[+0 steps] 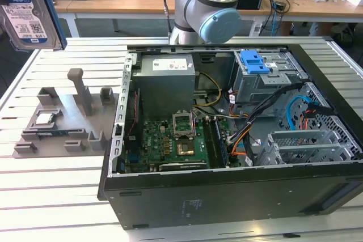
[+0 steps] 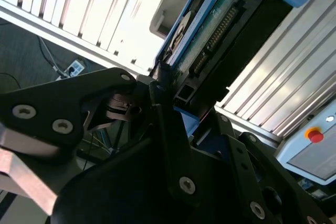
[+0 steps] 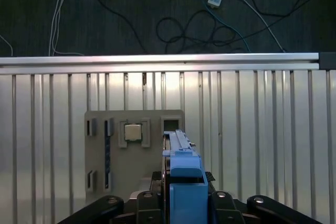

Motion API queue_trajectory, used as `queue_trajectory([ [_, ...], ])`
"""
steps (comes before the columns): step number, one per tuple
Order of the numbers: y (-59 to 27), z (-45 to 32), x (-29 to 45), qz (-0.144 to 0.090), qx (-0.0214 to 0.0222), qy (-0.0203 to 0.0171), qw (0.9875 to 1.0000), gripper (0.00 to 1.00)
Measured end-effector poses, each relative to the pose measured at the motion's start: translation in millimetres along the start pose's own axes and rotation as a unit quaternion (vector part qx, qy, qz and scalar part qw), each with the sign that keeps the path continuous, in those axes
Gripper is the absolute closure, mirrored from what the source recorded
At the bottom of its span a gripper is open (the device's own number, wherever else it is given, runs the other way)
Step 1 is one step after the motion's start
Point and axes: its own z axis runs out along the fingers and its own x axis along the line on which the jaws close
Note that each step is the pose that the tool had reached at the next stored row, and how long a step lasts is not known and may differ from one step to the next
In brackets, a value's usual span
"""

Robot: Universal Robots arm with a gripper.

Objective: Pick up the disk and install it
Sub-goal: 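Pick up the disk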

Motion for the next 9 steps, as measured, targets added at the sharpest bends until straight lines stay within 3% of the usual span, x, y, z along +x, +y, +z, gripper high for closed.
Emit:
queue_trajectory([
  [4, 0.3, -8.9, 0.0, 0.0, 0.0, 0.0, 1.0, 0.63],
  [7, 0.7, -22.1, 0.0, 0.0, 0.0, 0.0, 1.0, 0.63],
  [9, 0.9, -27.0, 0.0, 0.0, 0.0, 0.0, 1.0, 0.63],
])
